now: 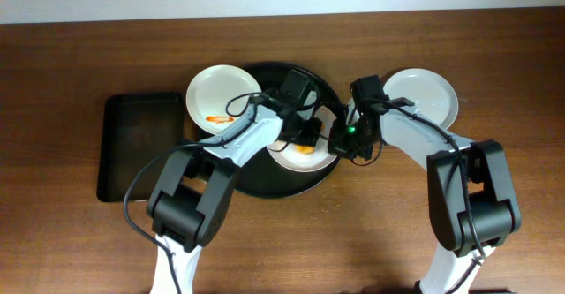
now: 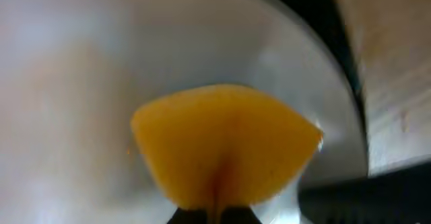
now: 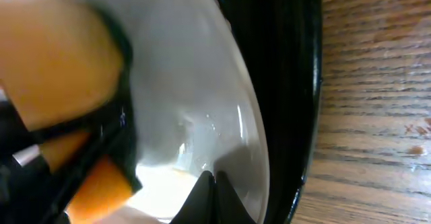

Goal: Clean dirty plates on tray and stack at the side
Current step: 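Scrub the held plate's inner surface with the sponge in the left gripper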

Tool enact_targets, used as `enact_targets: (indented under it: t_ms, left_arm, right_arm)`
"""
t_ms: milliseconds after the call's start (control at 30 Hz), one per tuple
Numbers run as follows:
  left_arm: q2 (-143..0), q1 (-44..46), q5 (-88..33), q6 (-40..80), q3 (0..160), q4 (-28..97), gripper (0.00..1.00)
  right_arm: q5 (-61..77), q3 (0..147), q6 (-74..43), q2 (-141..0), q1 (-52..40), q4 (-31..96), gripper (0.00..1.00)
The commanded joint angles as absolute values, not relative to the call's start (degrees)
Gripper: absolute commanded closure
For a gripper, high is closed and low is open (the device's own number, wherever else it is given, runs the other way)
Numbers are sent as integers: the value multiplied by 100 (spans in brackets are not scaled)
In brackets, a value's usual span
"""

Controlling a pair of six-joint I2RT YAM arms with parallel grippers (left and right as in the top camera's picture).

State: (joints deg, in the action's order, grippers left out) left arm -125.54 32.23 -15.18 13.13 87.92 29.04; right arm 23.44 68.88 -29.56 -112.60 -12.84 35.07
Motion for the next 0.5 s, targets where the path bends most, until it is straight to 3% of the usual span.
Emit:
enact_targets:
  t_ms: [0,200,467]
  left_arm:
    - [-13157,3258,-613,1326,8453,2550,100]
    - [-13190,3140,1033,1326,8453,2165,100]
    - [-13166,2919,1118,1457,8676,3946,100]
  right_arm:
    - [1883,6692,-2897,-11399,-1234,3680,96]
    - [1883,6692,-2897,-11399,-1234,3680,96]
    - [1881,6692,-2877,-11399,-1234,3673,96]
